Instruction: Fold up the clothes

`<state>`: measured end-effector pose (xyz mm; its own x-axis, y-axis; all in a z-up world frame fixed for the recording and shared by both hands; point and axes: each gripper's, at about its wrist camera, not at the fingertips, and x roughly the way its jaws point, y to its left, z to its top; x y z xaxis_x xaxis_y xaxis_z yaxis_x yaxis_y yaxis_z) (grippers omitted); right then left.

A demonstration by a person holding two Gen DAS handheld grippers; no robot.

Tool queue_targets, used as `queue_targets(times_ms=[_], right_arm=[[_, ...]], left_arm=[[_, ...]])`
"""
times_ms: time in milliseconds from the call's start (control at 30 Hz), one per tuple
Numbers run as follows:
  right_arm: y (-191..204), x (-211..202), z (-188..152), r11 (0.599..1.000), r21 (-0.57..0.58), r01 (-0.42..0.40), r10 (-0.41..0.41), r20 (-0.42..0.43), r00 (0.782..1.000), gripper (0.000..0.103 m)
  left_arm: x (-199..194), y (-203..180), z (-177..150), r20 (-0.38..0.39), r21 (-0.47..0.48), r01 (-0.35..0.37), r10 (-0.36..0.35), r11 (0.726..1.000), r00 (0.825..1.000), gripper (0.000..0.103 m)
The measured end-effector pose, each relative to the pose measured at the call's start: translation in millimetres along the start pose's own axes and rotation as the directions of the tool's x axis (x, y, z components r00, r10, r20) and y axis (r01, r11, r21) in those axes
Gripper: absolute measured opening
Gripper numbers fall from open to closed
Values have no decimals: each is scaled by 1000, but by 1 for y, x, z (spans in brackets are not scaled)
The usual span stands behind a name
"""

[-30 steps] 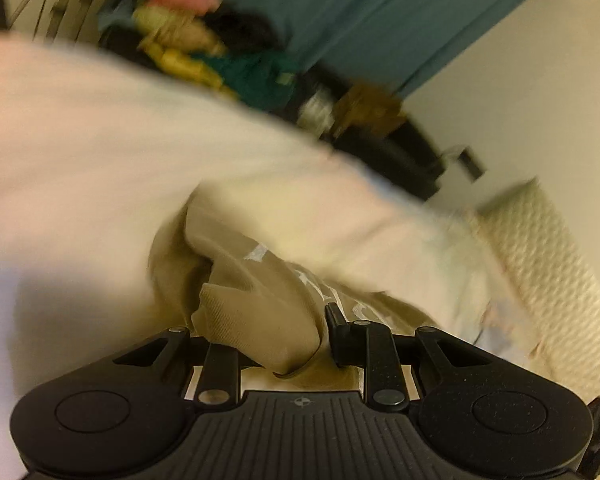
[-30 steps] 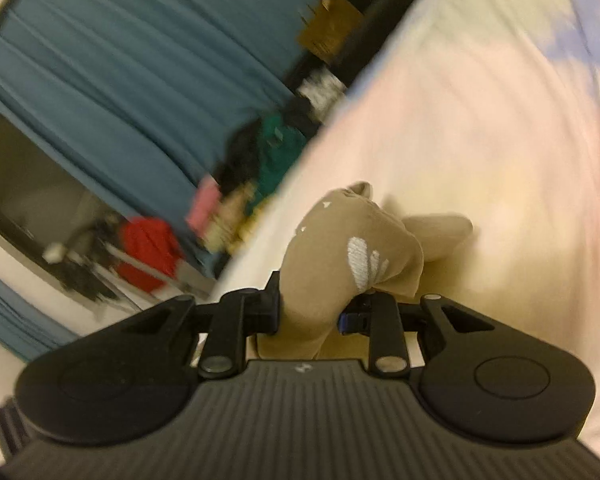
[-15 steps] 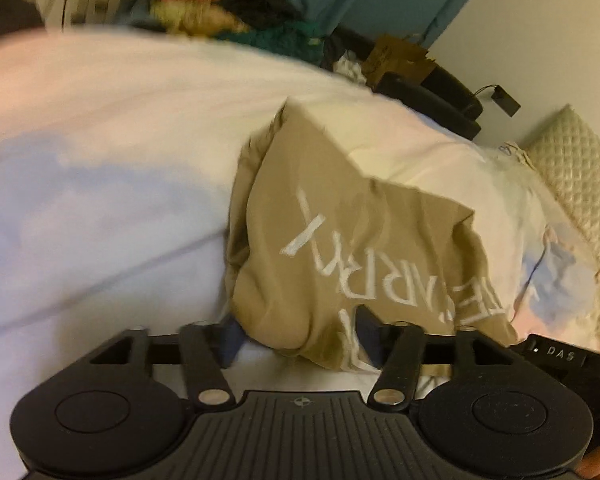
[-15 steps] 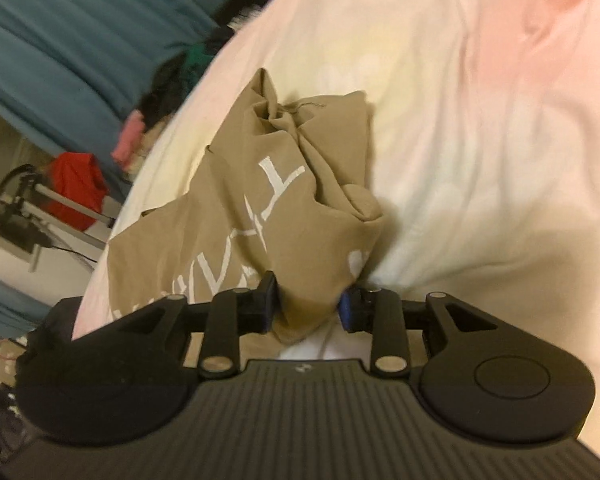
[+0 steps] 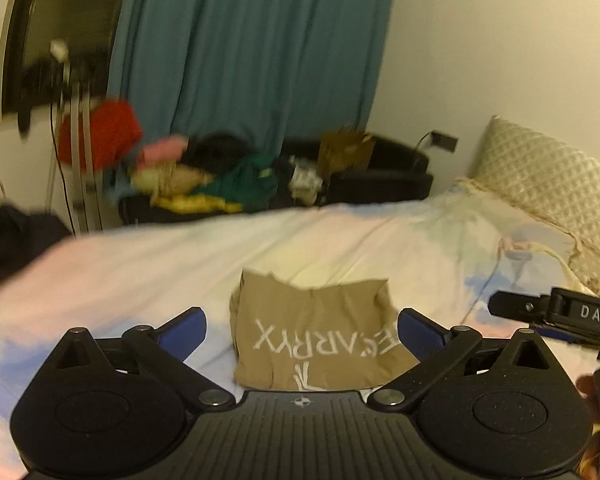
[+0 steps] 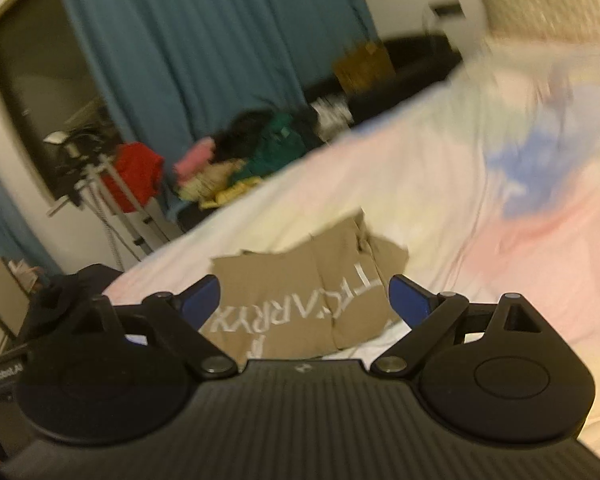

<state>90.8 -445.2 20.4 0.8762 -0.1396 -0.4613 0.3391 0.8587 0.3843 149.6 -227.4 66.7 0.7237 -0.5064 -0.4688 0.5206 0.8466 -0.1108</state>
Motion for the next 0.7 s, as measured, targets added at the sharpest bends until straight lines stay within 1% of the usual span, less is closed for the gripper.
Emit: queue_targets(times_ms=[133, 233, 367, 433, 567, 700], right_arm=[[18, -45, 5, 997, -68, -26, 30, 51, 998, 93], [27, -74, 3, 994, -101, -45, 53, 78, 996, 93], [37, -107, -7, 988, -146, -55, 72, 113, 991, 93], [40, -121, -15, 985, -163, -63, 84, 127, 988, 93], [44, -141, -36, 980, -186, -76, 104, 143, 984, 93], [48, -152, -56, 973, -218, -75, 111, 158, 981, 93]], left_arm=[[-55, -16, 4, 77, 43, 2, -5, 999, 997, 103], [-92, -25, 3, 133, 54, 12, -19, 998, 991, 103], [-131, -29, -4, 172, 45, 19, -27, 999, 985, 103], [-144, -28, -11, 178, 38, 22, -28, 999, 984, 103], [-166, -32, -30, 202, 79, -27, 10, 997, 979, 102], [-178, -30, -48, 215, 79, -43, 25, 996, 976, 102]])
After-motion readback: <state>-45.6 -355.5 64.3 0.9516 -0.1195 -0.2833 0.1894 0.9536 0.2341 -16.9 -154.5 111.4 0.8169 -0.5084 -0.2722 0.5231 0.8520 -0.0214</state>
